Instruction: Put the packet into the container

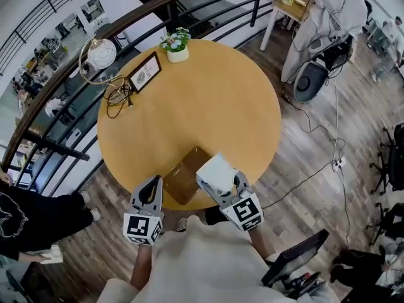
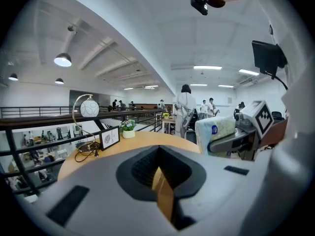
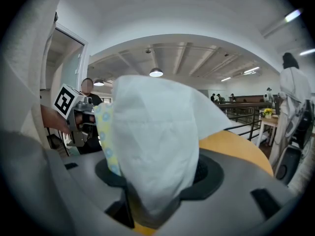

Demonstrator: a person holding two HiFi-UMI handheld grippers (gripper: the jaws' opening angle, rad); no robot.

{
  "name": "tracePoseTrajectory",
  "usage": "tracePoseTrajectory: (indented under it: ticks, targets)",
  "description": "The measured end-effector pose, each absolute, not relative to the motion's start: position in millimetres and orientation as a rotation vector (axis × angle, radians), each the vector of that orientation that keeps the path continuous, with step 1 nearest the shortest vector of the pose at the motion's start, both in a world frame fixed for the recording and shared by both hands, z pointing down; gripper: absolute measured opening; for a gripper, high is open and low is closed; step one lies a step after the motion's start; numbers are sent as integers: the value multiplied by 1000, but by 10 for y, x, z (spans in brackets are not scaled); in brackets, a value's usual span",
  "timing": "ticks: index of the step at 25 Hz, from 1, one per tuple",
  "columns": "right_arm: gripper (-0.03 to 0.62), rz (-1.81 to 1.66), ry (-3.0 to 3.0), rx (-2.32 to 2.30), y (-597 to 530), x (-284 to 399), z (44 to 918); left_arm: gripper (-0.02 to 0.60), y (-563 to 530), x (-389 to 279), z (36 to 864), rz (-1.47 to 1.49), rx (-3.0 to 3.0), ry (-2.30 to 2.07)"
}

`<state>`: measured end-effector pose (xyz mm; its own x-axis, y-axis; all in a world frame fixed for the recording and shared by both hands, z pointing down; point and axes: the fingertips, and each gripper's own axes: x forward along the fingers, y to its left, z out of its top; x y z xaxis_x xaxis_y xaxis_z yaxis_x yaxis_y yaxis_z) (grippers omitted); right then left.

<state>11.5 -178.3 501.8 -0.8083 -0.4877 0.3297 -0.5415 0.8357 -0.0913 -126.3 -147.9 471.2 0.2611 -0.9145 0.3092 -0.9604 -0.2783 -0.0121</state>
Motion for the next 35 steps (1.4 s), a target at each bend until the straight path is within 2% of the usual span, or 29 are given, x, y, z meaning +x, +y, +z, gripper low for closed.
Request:
tracePoseTrajectory:
  ticks: [9,25,30,35]
  targets:
    - [265,241,-2772,600,-2118,244,5020,5,-1617,-1139,4677,374,2203,-1940]
    - [265,243,-2696,532,-2046,44,5141,5,-1568,-1312,4790,350,2169,-1889]
    - [265,59,-2611,397,-2056,-96,5251,5,-1554,-1449,4872,329,2114,-1907]
    - [265,-336,-2422,100,-1915,-217,5430,5,-1460,-1592,4865,276,2027,-1983]
